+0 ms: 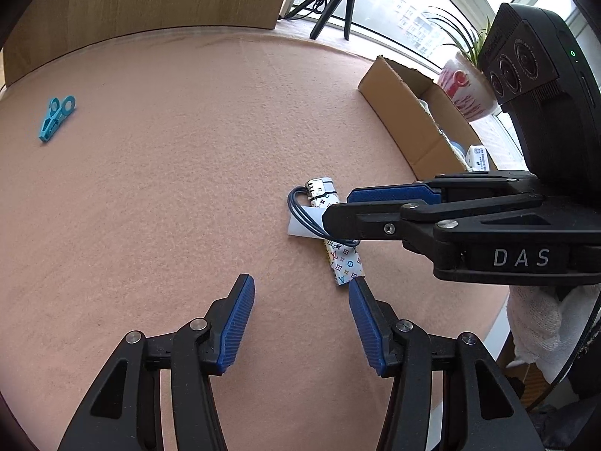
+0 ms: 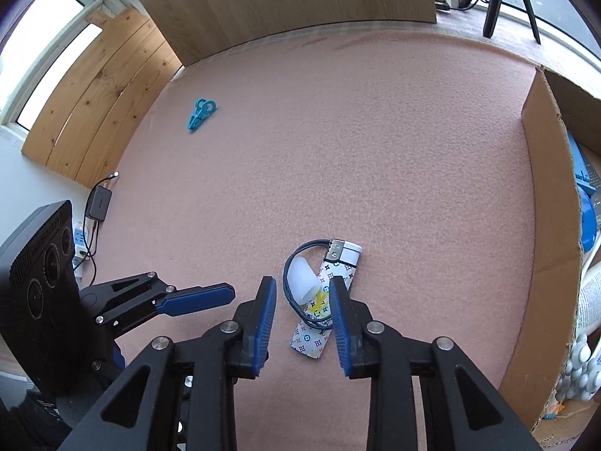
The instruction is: Organize objects
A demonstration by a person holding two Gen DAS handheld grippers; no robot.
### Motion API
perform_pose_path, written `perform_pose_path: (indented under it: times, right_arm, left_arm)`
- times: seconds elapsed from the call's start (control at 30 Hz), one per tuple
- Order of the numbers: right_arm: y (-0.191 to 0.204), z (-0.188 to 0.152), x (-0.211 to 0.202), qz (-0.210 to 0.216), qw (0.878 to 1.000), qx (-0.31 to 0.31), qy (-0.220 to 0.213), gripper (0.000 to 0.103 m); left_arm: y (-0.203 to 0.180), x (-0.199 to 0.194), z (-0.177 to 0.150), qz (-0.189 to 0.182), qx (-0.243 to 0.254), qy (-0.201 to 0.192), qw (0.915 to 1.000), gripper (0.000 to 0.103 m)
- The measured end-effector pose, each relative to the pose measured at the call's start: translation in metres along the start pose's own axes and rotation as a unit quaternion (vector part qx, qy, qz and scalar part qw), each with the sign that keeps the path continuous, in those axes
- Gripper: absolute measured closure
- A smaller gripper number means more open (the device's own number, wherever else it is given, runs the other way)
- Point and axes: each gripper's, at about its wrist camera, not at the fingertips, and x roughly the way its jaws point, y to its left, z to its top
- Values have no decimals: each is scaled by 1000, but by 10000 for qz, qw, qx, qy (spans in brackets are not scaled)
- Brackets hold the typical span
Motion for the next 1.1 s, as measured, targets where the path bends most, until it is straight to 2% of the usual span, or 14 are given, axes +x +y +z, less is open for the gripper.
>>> perform_pose_path:
  times: [0.1, 0.27, 0.33, 0.37, 0.43, 0.5, 0.57, 0.73, 0.9, 1.1]
  right_arm:
    - [18, -2, 8, -145, 9990, -413, 122, 76]
    - [35, -4, 23, -848, 9917, -945, 211, 77]
    - [32, -2, 21, -905, 9920, -865, 132, 92]
    - [27, 0, 19, -918, 9928, -765, 87, 93]
    - [15, 5, 10, -855, 9951, -494, -78, 100]
    - [2, 10, 3, -886, 9956, -226, -217, 102]
    - [-11, 13, -5, -922, 9951, 13, -342, 102]
    - [-36, 11, -13, -710, 9949, 581, -408, 103]
    - [-48, 6, -14, -583, 9938, 844, -424, 103]
    - [-50, 4, -24, -390, 9950, 800, -458, 99]
  left_arm:
    - [10, -4, -3, 29, -107, -18, 9999, 47]
    - [14, -6, -2, -2, -192, -82, 9998, 47]
    - [12, -5, -1, -50, -167, -78, 9998, 47]
    - [10, -4, 0, -72, -147, -75, 9998, 47]
    - [6, -1, 1, -106, -92, -47, 9999, 47]
    - [0, 4, 3, -132, -34, -5, 9999, 48]
    - [-5, 7, 6, -166, 27, 13, 9999, 48]
    - [-20, 14, 21, -241, 155, -39, 9996, 48]
    - [-40, 33, 36, -102, 581, 49, 9982, 48]
    - [-48, 48, 40, -32, 803, 213, 9965, 68]
